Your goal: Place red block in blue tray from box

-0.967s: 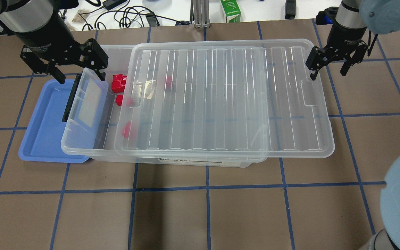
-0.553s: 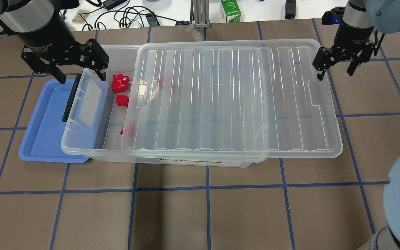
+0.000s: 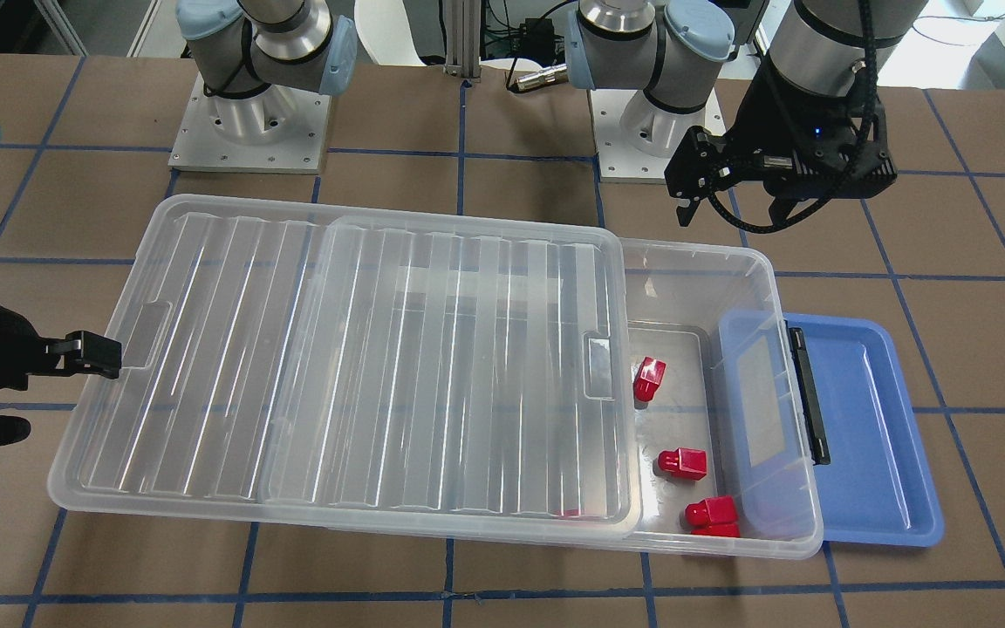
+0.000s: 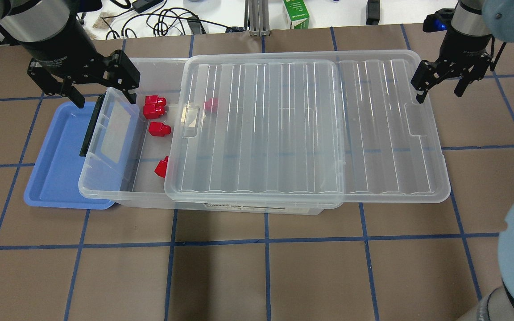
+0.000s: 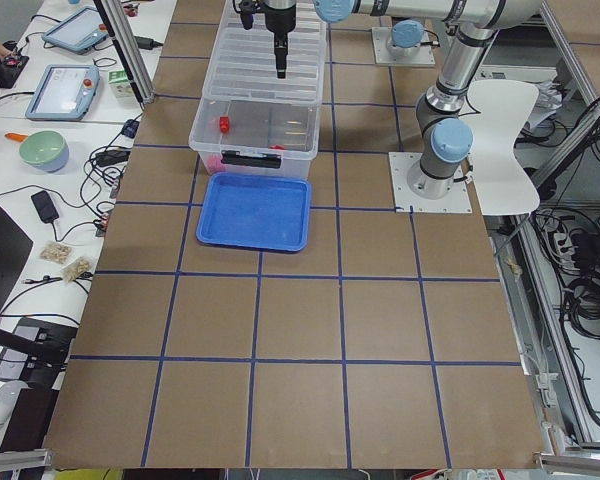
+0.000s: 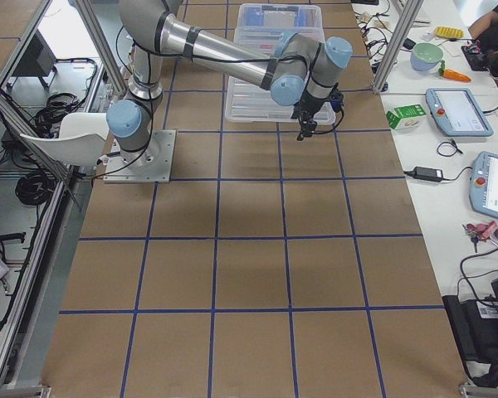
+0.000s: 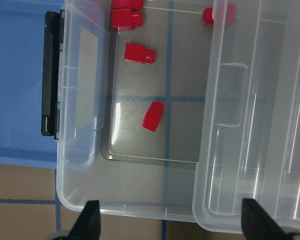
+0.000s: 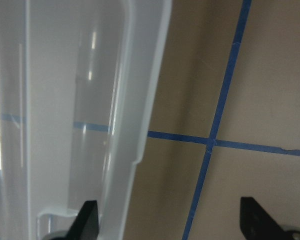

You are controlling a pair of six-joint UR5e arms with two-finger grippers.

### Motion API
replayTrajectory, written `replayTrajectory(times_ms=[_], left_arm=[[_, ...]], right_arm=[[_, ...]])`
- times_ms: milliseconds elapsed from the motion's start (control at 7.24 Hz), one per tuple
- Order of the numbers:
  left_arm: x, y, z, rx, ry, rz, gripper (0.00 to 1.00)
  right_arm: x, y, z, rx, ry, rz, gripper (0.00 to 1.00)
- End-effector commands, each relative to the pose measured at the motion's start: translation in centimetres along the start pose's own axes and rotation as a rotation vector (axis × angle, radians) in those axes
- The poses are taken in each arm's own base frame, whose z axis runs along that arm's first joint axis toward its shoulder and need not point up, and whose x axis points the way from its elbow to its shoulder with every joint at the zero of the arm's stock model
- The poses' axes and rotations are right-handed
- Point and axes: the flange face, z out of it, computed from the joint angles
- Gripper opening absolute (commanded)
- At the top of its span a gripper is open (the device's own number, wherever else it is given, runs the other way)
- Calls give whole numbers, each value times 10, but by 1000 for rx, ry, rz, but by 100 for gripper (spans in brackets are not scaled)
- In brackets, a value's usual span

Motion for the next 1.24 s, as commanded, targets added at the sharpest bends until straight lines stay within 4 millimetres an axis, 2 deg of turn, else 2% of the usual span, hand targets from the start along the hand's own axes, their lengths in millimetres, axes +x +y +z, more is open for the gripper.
replayTrajectory(times_ms=[0,829,1105], left_arm=[[1,0,0,-1,0,1,100],[0,0,2,-5,-2,4,100],[1,-1,3,-7,0,4,100]], right_arm=[[1,0,0,-1,2,0,100],[8,4,1,-11,16,8,100],[9,5,-6,-5,28,9,100]])
